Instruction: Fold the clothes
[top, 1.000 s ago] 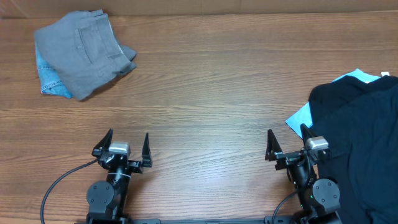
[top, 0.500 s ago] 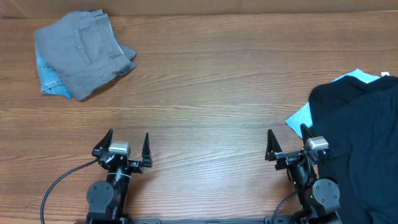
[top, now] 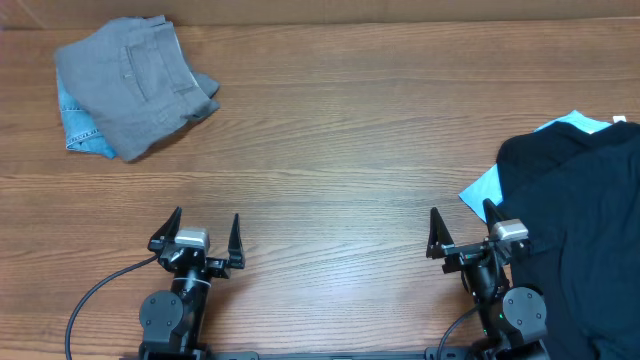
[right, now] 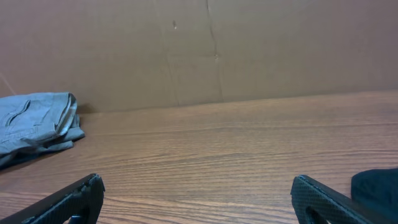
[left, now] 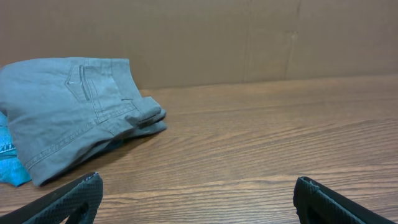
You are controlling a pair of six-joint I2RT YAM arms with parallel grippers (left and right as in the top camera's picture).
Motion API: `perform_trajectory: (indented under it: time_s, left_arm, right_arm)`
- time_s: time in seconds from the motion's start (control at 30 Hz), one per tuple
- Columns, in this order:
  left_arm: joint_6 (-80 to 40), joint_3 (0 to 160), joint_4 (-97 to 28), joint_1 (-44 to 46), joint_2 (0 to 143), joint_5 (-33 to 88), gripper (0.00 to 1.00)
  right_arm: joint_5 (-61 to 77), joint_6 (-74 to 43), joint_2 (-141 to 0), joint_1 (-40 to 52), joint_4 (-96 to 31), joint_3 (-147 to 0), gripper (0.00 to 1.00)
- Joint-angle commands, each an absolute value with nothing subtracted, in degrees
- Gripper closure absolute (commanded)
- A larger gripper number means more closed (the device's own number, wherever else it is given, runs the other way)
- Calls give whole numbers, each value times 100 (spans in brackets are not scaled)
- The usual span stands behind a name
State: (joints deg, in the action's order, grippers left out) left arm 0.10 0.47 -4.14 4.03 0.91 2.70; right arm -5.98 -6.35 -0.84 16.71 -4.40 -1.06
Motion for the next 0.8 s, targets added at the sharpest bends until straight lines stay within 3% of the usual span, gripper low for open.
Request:
perform_trajectory:
  time_s: [0.0, 0.77]
  left_arm:
    - [-40, 27, -427, 373, 69, 235, 0]
    - [-3, 27, -423, 373, 69, 250, 0]
  right_arm:
    - [-589, -615, -16, 1699, -408, -47, 0]
    - [-589, -615, -16, 1699, -408, -47, 0]
